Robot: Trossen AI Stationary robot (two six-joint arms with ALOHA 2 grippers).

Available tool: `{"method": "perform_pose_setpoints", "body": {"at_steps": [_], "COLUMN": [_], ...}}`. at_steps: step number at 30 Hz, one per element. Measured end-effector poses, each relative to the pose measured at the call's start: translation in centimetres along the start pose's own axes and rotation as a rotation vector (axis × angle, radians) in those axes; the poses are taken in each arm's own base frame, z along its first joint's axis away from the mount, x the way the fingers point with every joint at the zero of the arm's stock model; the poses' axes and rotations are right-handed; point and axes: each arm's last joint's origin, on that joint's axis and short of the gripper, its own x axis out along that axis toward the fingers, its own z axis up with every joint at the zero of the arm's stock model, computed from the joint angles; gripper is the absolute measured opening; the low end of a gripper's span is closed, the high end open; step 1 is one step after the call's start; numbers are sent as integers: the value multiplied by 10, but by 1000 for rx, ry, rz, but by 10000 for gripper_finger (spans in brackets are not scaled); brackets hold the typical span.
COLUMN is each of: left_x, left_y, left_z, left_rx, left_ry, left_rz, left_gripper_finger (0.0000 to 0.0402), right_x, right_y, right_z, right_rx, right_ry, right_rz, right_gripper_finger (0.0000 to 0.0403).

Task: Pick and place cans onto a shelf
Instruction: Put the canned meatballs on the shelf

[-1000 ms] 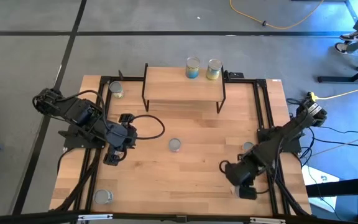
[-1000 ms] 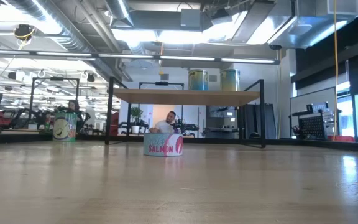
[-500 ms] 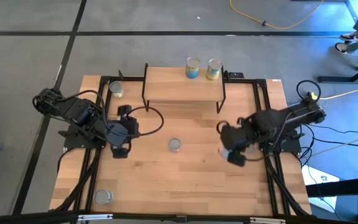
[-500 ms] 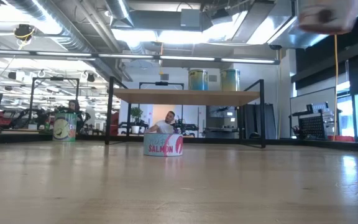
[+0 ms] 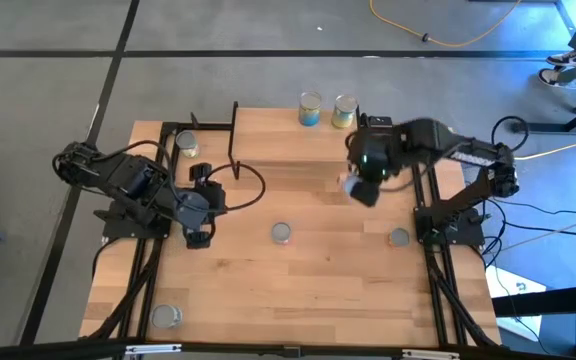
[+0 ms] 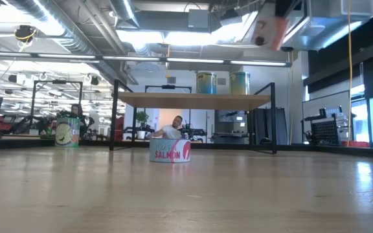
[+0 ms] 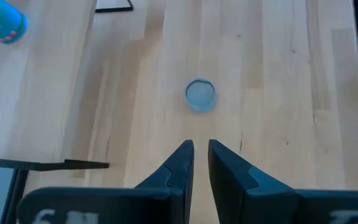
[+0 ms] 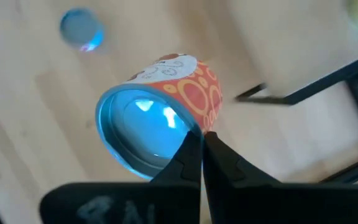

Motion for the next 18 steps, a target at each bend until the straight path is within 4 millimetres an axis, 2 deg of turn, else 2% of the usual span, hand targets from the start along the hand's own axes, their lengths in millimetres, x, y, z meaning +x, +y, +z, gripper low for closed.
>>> {"method": "perform_pose_setpoints", "body": {"at_steps": [8, 12, 18], "left_x": [5, 8, 10], "left_y": [14, 21, 30], "left_z": [4, 6, 8], "left_rx": [-55, -82, -116], "left_ry": [7, 11, 16], "left_rz": [43, 65, 92], "left_gripper_finger": [43, 43, 43], "right_x": [-5, 15, 52], "right_y": [-62, -87, -114], "right_z": [31, 47, 65], "right_rx": [101, 99, 67], "right_ry": [-117, -54, 58], "right_rz": [-14, -35, -37], "right_gripper_finger": [2, 2, 2]}}
